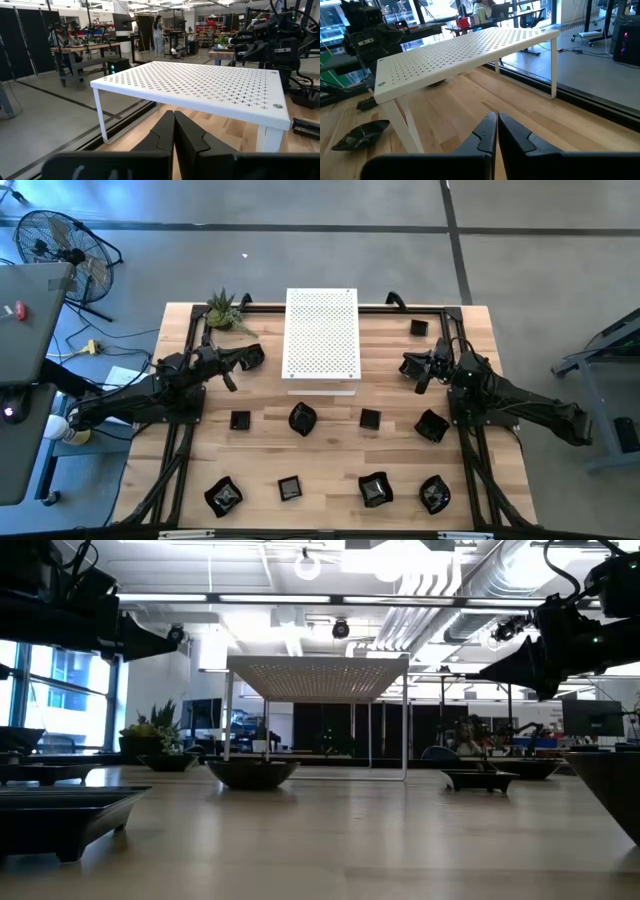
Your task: Pick & Place Mini shaped plates
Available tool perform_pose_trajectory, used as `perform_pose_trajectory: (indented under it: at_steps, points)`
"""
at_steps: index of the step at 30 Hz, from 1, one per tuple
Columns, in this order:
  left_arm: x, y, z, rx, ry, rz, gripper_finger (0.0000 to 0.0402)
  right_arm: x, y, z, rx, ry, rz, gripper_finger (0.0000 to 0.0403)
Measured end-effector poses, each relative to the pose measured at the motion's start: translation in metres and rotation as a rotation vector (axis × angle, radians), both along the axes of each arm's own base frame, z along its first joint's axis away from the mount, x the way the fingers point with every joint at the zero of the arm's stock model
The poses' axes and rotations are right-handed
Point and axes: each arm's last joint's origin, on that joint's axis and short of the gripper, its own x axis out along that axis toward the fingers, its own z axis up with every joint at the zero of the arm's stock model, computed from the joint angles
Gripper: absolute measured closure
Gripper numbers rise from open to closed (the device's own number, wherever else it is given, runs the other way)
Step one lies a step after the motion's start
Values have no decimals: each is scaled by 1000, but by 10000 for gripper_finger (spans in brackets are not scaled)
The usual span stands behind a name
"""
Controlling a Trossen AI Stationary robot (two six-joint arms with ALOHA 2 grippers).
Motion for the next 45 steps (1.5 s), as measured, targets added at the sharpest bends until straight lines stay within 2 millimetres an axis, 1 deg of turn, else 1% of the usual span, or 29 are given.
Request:
perform_pose_trajectory:
  at_steps: [22,29,37,43,45]
  points:
    - [0,0,1,2,-5,1,401,0,0,0,0,0,0,391]
    - [0,-1,8,6,-76,-25,401,0,0,0,0,0,0,391]
    - [-4,-2,24,16,-131,-48,401,0,0,0,0,0,0,391]
    - [-3,-4,26,-5,-149,-107,401,0,0,0,-1,-1,-6,391]
    - [-3,-4,26,-5,-148,-118,401,-1,-2,1,-9,-6,-52,391]
